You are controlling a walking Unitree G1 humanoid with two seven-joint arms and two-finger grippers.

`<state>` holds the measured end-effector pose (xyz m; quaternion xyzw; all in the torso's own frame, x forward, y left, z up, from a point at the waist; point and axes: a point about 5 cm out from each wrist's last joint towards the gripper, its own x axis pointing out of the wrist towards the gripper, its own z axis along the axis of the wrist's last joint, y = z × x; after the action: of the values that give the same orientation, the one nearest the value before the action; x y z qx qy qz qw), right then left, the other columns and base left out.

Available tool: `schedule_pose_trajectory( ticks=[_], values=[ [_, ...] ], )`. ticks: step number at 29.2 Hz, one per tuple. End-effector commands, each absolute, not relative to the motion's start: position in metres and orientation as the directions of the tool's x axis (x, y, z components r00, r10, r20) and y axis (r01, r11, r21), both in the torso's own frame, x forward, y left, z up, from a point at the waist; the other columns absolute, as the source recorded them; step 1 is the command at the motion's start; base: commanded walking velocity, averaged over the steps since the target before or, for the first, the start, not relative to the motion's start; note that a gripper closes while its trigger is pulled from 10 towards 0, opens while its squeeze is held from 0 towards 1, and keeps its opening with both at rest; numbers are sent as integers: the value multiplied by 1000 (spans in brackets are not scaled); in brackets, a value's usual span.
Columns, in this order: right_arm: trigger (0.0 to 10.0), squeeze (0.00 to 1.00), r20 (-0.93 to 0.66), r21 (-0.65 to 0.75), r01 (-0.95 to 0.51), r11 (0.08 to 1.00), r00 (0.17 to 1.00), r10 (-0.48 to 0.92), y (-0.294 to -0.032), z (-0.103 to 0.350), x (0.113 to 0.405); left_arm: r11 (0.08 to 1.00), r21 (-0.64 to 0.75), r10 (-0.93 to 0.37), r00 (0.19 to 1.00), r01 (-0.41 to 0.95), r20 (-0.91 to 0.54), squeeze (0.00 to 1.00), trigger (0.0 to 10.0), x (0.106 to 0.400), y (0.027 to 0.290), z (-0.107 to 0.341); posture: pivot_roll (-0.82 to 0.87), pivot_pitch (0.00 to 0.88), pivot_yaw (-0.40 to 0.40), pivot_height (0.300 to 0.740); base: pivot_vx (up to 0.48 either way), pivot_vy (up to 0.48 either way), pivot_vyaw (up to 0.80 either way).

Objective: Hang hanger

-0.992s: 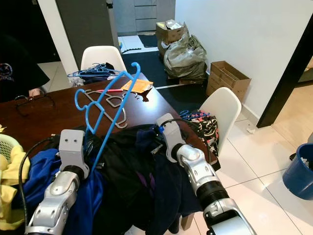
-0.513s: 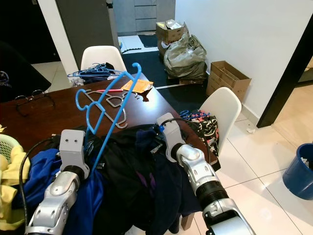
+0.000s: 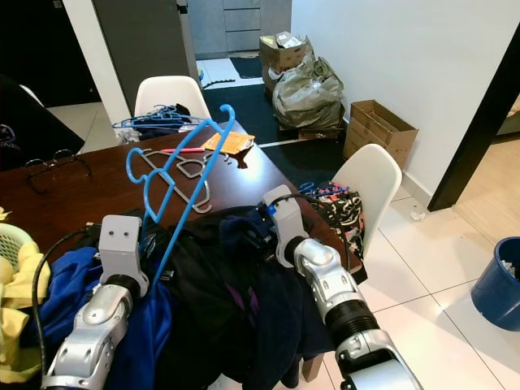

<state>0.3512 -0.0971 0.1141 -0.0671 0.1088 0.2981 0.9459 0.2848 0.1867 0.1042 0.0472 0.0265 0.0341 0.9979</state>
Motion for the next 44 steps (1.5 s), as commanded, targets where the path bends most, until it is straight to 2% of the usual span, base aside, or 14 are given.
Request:
schedule_pose_trajectory(
  ticks=[1, 8, 9, 11, 12, 19, 20, 23, 24, 26, 27, 34, 39, 44],
  values=[
    [10000, 1000, -223, -46, -574, 818, 804, 551, -96, 116, 351, 988, 132, 87, 991, -74, -98, 0, 10000, 281, 194, 94, 56, 0, 15, 740, 0, 0, 0],
    [10000, 1000, -175, 11, -598, 801, 788, 590, -102, 122, 350, 986, 143, 101, 990, -87, -98, 0, 10000, 281, 197, 94, 56, 0, 18, 740, 0, 0, 0],
    [10000, 1000, -136, 34, -666, 745, 735, 664, -108, 129, 345, 983, 155, 118, 988, -101, -99, 0, 10000, 280, 200, 94, 56, 0, 15, 740, 0, 0, 0],
    [10000, 1000, -136, 34, -666, 745, 735, 664, -108, 129, 345, 983, 155, 118, 988, -101, -99, 0, 10000, 280, 200, 94, 56, 0, 15, 740, 0, 0, 0],
    [10000, 1000, -102, 45, -727, 685, 679, 727, -114, 136, 339, 980, 165, 130, 987, -113, -98, 0, 10000, 280, 203, 94, 54, 0, 16, 740, 0, 0, 0],
    [10000, 1000, 3, 94, -763, 640, 643, 766, -131, 151, 333, 976, 178, 147, 985, -129, -93, 0, 10000, 279, 206, 95, 52, 0, 16, 740, 0, 0, 0],
    [10000, 749, 57, 126, -759, 638, 648, 759, -139, 158, 332, 974, 179, 154, 984, -136, -90, 0, 10000, 278, 207, 95, 51, 0, 15, 740, 0, 0, 0],
    [10000, 749, 57, 126, -759, 638, 648, 759, -139, 158, 332, 974, 179, 154, 984, -136, -90, 0, 10000, 278, 207, 95, 51, 0, 15, 740, 0, 0, 0],
    [10000, 376, 102, 156, -760, 631, 648, 755, -145, 162, 331, 973, 181, 159, 983, -141, -88, 0, 10000, 278, 208, 95, 49, 0, 14, 740, 0, 0, 0],
    [10000, 376, 102, 156, -760, 631, 648, 755, -145, 162, 331, 973, 181, 159, 983, -141, -88, 0, 10000, 278, 208, 95, 49, 0, 14, 740, 0, 0, 0],
    [10000, 0, 131, 190, -747, 637, 662, 738, -152, 163, 330, 972, 184, 161, 983, -143, -87, 0, 10000, 278, 208, 95, 48, 0, 14, 740, 0, 0, 0],
    [10000, 0, 133, 206, -726, 656, 685, 716, -158, 161, 331, 972, 187, 161, 983, -142, -87, 0, 10000, 278, 208, 94, 48, 0, 14, 740, 0, 0, 0],
    [10000, 0, 123, 254, -636, 728, 768, 628, -175, 147, 331, 970, 202, 156, 984, -135, -90, 0, 10000, 278, 208, 92, 39, 0, 17, 740, 0, 0, 0],
    [10000, 0, 135, 266, -621, 737, 781, 610, -179, 146, 330, 969, 210, 152, 984, -131, -89, 0, 10000, 278, 207, 92, 39, 0, 18, 740, 0, 0, 0]
  ],
)
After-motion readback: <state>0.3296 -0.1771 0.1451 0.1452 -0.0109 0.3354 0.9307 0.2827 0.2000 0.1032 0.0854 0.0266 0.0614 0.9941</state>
